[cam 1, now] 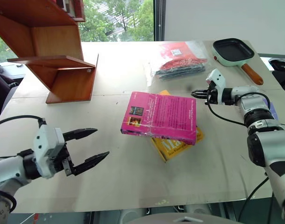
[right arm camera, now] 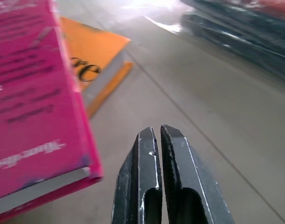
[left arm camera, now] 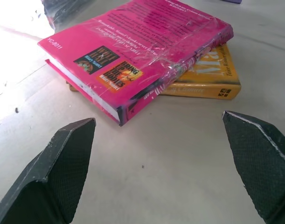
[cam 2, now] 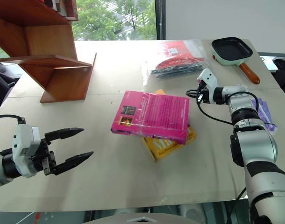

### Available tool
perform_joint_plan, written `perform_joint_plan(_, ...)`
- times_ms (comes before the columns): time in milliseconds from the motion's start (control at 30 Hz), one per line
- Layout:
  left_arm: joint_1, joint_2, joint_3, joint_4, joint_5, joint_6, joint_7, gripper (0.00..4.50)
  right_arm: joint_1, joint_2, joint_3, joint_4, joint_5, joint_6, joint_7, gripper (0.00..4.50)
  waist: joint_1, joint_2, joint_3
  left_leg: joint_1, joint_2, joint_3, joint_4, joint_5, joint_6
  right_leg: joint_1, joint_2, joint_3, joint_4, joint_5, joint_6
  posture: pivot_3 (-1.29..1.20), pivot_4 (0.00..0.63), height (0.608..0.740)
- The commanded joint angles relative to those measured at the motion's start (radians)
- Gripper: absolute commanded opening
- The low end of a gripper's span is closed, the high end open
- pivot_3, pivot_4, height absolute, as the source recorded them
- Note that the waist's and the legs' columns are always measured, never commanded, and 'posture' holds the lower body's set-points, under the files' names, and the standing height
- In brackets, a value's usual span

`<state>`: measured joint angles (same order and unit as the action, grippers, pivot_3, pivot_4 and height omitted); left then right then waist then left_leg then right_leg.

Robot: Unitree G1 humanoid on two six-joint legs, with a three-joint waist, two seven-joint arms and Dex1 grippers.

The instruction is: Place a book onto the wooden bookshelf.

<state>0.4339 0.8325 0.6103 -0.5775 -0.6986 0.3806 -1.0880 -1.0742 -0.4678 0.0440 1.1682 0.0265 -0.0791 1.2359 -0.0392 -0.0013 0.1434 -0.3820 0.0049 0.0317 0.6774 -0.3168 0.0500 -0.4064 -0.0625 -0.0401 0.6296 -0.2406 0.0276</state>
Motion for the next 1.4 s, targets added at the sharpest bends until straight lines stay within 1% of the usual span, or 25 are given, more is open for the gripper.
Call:
perform_joint_plan(33,-0.011,-0.001,0.006,-0.017,-0.009,-0.002,0.006,4.5,0.026,-0.008,0.001,-0.117,0.026,0.046,0.079,0.01,0.0,0.0,0.0,0.0,0.0,0.0,0.0,0.0,0.0,0.0,0.0,0.0,0.001,0.0,0.0,0.0,0.15,0.74)
perform_joint_plan(233,-0.044,0.016,-0.021,0.011,-0.001,0.002,-0.011,4.5,0.112,-0.014,0.014,-0.285,0.037,0.133,0.109,0.01,0.002,0.0,0.0,0.0,0.0,0.0,0.001,0.0,0.0,0.0,0.0,0.0,0.002,0.0,0.0,0.0,0.15,0.74)
perform_joint_plan(433,-0.043,0.038,-0.037,0.03,0.02,0.007,-0.032,4.5,0.204,-0.013,0.017,-0.465,0.067,0.234,0.091,0.01,0.001,0.0,0.0,0.0,0.0,-0.001,0.001,0.0,0.0,0.0,0.0,0.0,0.002,0.0,0.0,0.0,0.15,0.74)
perform_joint_plan(567,-0.024,0.052,0.0,0.051,0.045,0.001,-0.04,4.5,0.259,-0.012,0.025,-0.561,0.084,0.284,0.086,0.01,0.002,0.0,0.0,0.0,0.0,-0.001,0.001,0.0,0.0,0.0,0.0,0.0,0.002,0.0,0.0,0.0,0.15,0.74)
perform_joint_plan(800,0.002,0.055,0.055,0.077,0.061,-0.006,-0.065,4.5,0.307,-0.009,0.044,-0.674,0.114,0.36,0.084,0.01,0.002,0.0,0.0,0.0,0.0,-0.001,0.001,0.0,0.0,0.0,0.0,0.0,0.002,0.0,0.0,0.0,0.15,0.74)
perform_joint_plan(933,0.019,0.053,0.046,0.062,0.074,-0.002,-0.066,4.5,0.323,-0.017,0.06,-0.718,0.129,0.392,0.096,0.01,0.003,0.0,0.0,0.0,0.0,-0.001,0.001,0.0,0.0,-0.001,0.0,0.0,0.002,0.0,0.0,0.0,0.15,0.74)
perform_joint_plan(1200,-0.002,0.028,0.054,0.056,0.03,0.01,-0.047,4.5,0.324,-0.017,0.07,-0.746,0.144,0.417,0.087,0.01,0.004,-0.001,0.0,0.0,0.0,-0.001,0.001,0.0,0.0,-0.001,0.0,0.0,0.002,0.0,0.0,0.0,0.15,0.74)
perform_joint_plan(1300,0.02,0.023,0.089,0.059,0.002,0.015,-0.076,4.5,0.324,-0.026,0.065,-0.738,0.142,0.419,0.08,0.01,0.004,-0.001,-0.001,0.0,0.0,-0.001,0.001,0.0,0.0,-0.001,0.0,0.0,0.003,0.0,0.0,0.0,0.15,0.74)
perform_joint_plan(1400,0.036,0.028,0.158,0.072,-0.04,0.034,-0.099,4.5,0.319,-0.051,0.052,-0.727,0.147,0.414,0.086,0.01,0.004,-0.001,0.0,0.0,0.0,-0.001,0.001,0.0,0.0,-0.001,-0.001,0.0,0.002,0.0,0.0,0.0,0.15,0.74)
